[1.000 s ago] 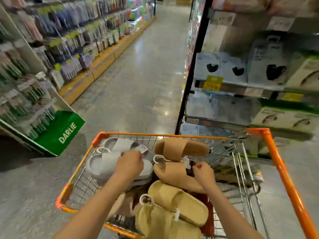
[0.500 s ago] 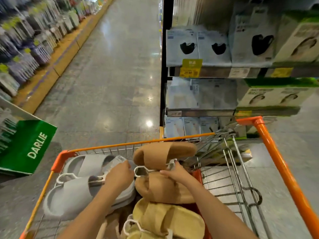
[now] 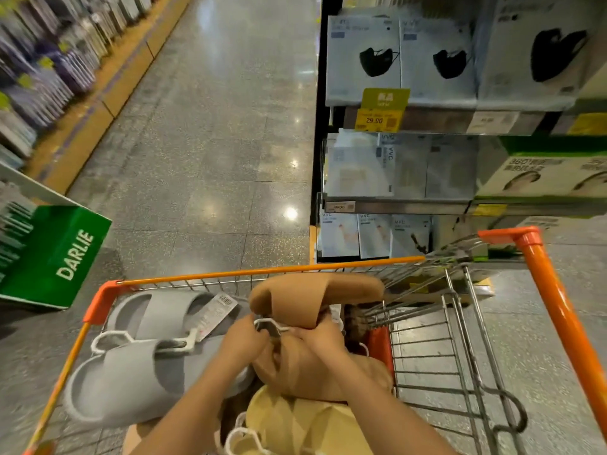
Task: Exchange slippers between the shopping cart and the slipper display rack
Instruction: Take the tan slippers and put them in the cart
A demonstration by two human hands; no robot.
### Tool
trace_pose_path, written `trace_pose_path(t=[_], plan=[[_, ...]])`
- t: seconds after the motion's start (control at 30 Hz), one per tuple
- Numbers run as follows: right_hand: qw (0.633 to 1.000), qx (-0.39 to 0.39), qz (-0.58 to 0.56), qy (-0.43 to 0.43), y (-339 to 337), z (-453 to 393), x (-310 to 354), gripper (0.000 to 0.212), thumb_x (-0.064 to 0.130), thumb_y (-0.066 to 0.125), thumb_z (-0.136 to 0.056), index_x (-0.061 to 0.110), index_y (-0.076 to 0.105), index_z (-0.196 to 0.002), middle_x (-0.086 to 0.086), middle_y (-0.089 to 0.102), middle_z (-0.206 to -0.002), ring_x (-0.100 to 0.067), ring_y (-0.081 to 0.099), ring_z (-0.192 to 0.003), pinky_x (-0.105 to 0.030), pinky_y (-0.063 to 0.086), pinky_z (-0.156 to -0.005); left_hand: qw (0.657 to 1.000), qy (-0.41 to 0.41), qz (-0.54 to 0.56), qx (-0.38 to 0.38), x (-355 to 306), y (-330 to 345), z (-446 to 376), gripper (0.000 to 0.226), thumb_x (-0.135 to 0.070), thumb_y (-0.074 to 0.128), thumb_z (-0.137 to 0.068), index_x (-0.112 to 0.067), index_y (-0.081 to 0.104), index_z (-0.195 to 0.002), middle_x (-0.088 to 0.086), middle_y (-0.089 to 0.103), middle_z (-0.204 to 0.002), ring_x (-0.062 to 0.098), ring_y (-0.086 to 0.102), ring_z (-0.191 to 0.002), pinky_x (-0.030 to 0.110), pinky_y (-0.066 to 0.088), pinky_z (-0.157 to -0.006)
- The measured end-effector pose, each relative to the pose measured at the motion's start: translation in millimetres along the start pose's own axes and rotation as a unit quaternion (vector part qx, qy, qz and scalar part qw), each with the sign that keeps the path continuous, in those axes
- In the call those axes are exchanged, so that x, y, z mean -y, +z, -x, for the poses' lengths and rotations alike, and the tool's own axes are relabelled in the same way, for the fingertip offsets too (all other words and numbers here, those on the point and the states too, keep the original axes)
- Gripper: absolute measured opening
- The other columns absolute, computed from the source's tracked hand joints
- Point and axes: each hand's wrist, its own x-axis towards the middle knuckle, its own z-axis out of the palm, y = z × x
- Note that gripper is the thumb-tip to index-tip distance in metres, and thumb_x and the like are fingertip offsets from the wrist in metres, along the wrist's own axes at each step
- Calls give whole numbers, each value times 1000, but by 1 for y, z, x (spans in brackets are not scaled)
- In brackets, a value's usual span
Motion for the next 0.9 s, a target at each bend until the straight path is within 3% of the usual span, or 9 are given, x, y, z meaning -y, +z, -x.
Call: trace_pose_path(t=[0.2,0.3,0.37,0.47,0.53,0.6,0.73,0.83,0.9], plan=[[1000,0,9,-8,-4,-6,-6,77,40,72,-75,17,30,-136,-4,54,-131,-27,52,-120,-36,44,-94,993,-46,113,-9,-6,8,-3,32,-11,49,-93,-9,52,-124,18,59,-121,33,55,-112,36,44,-90],[1000,15,9,-13,-7,-8,-8,76,38,72,-76,16,30,-135,-5,54,-130,-28,53,-118,-35,44,-91,993,-58,105,4,-6,5,0,11,-12,49,-92,-14,60,-93,17,64,-101,30,59,-96,36,46,-82],[999,38,-13,-12,-11,-9,-8,77,36,73,-75,16,29,-136,-6,53,-130,-27,51,-119,-32,43,-89,994,-58,93,-10,-6,1,0,21,-16,50,-92,-17,57,-72,12,63,-85,28,59,-86,35,47,-75],[996,76,-49,-11,-13,-3,-2,77,38,77,-70,15,36,-131,-2,54,-128,-25,51,-119,-28,43,-89,994,-48,86,-55,-14,-14,11,9,-19,56,-90,-16,65,-90,11,68,-91,23,61,-87,29,44,-71],[994,92,-64,-16,-11,-1,2,80,42,80,-63,17,42,-129,-2,56,-128,-24,53,-116,-33,45,-96,993,-38,74,-81,-18,-24,22,19,-19,58,-88,-15,65,-105,11,69,-102,21,59,-89,27,44,-74],[989,110,-92,-38,-12,9,11,74,37,80,-66,16,46,-129,-2,58,-127,-23,55,-114,-35,45,-98,991,-32,68,-106,-22,-35,37,20,-19,55,-88,-19,66,-105,9,68,-106,23,60,-97,28,44,-78],[978,139,-126,-94,-26,41,30,46,20,72,-79,12,52,-120,-3,64,-113,-16,61,-97,-27,50,-83,979,-4,109,-174,-26,-60,80,18,-15,54,-83,-28,66,-87,6,69,-102,23,60,-90,28,45,-73],[960,178,-160,-144,-35,72,49,39,-3,53,-85,9,52,-122,-13,64,-109,-20,61,-90,-25,51,-65,948,17,161,-273,-26,-88,128,23,-9,54,-81,-23,70,-91,3,70,-100,19,58,-87,24,36,-69],[939,233,-179,-180,-33,106,66,33,-12,45,-85,6,62,-106,-9,70,-85,-15,64,-72,-18,48,-50,914,45,184,-359,-20,-108,169,25,-7,54,-81,-22,71,-89,1,71,-99,18,61,-88,23,37,-68]])
